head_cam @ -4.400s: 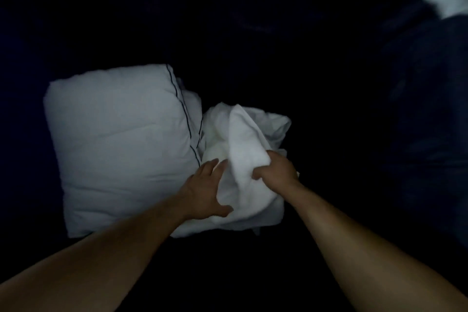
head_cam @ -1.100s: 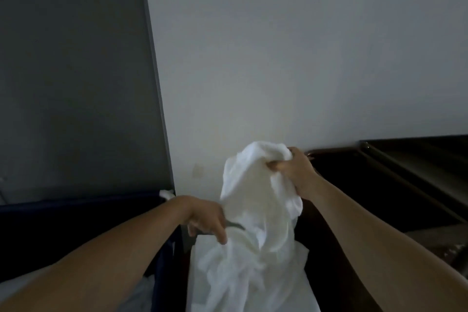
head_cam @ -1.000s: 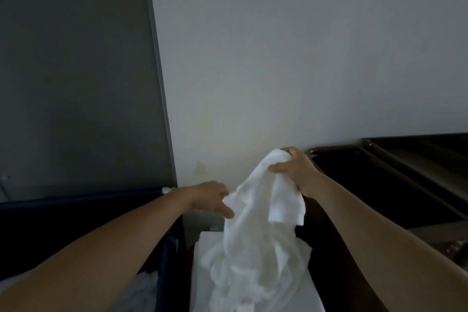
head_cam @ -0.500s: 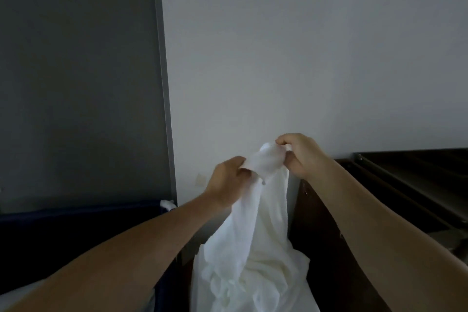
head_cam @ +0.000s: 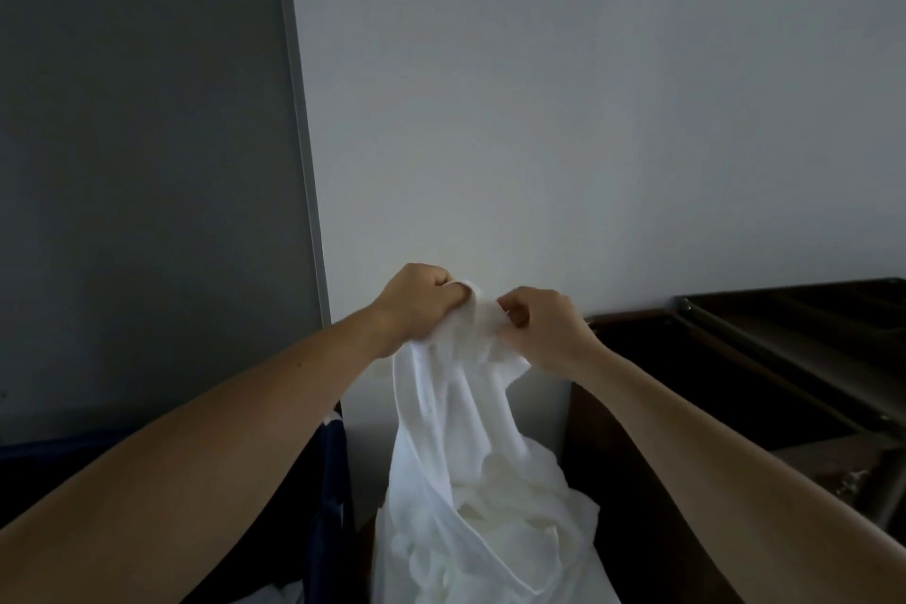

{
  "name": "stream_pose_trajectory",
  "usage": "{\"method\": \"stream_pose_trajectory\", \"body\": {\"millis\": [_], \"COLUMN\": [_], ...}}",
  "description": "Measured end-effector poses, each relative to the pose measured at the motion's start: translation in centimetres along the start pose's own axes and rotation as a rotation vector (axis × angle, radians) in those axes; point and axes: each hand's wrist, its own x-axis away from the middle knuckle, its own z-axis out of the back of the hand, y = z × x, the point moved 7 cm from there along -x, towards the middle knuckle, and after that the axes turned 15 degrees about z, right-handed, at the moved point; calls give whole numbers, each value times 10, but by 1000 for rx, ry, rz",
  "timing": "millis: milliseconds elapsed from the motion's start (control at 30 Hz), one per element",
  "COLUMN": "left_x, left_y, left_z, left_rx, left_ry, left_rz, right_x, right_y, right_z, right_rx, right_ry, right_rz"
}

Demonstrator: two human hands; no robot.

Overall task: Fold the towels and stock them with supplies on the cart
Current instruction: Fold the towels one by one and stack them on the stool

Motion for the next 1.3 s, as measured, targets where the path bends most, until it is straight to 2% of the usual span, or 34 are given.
{"method": "stream_pose_trajectory", "body": {"millis": [67, 133, 200, 233, 267, 333, 400, 433, 500, 567, 600, 667, 767, 867, 933, 1033, 1067, 1133, 1200, 1233, 1300], "left_x": [0, -1, -2, -3, -3, -5, -7, -7, -2, 5, 7, 9, 3, -1, -4, -11, -12, -13, -17, -19, -17], "left_y": [-6, -9, -7, -5, -4, -4, -12, -16, -24, -23, -20, -12, -10, 2, 12, 0, -10, -25, -33, -38, -40], "left_z": [1, 2, 5, 6, 8, 15, 23, 25, 20, 7, 3, 5, 23, 44, 72, 128, 146, 162, 137, 116, 72], "left_rx": [-12, 22, 82, 99, 106, 79, -31, -105, -202, -141, -71, 60, 155, 261, 359, 555, 549, 278, -69, -112, 63], "left_ry": [14, 36, 55, 55, 52, 62, 68, 47, -78, -223, -240, -181, -60, 22, 178, 472, 569, 660, 522, 391, 97], "left_rz": [32, 66, 80, 79, 75, 67, 73, 72, 60, 25, 7, -31, -25, -35, -15, 122, 167, 231, 264, 256, 218], "right_x": [3, 7, 13, 12, 9, -1, -6, -8, -16, -27, -31, -37, -33, -20, -7, 20, 29, 33, 18, 6, -25], "right_y": [3, -7, -14, -15, -10, 0, 14, 20, 12, -7, -14, -18, 0, 25, 51, 101, 114, 127, 113, 99, 60], "right_z": [-1, -14, -28, -32, -34, -21, -3, 2, 4, -8, -13, -16, -23, -48, -63, -75, -77, -66, -37, -23, -1], "right_rx": [-175, -309, -262, -198, -147, -135, -231, -291, -334, -251, -191, -171, -312, -253, -253, -170, -145, -193, -353, -431, -482], "right_ry": [1, -141, -255, -240, -182, 79, 306, 342, 273, 91, 20, 3, 77, 18, -13, -95, -129, -52, 176, 259, 268], "right_rz": [9, 110, 153, 154, 144, 64, -42, -58, -12, 74, 98, 121, 14, -66, -153, -268, -301, -354, -383, -376, -272]}}
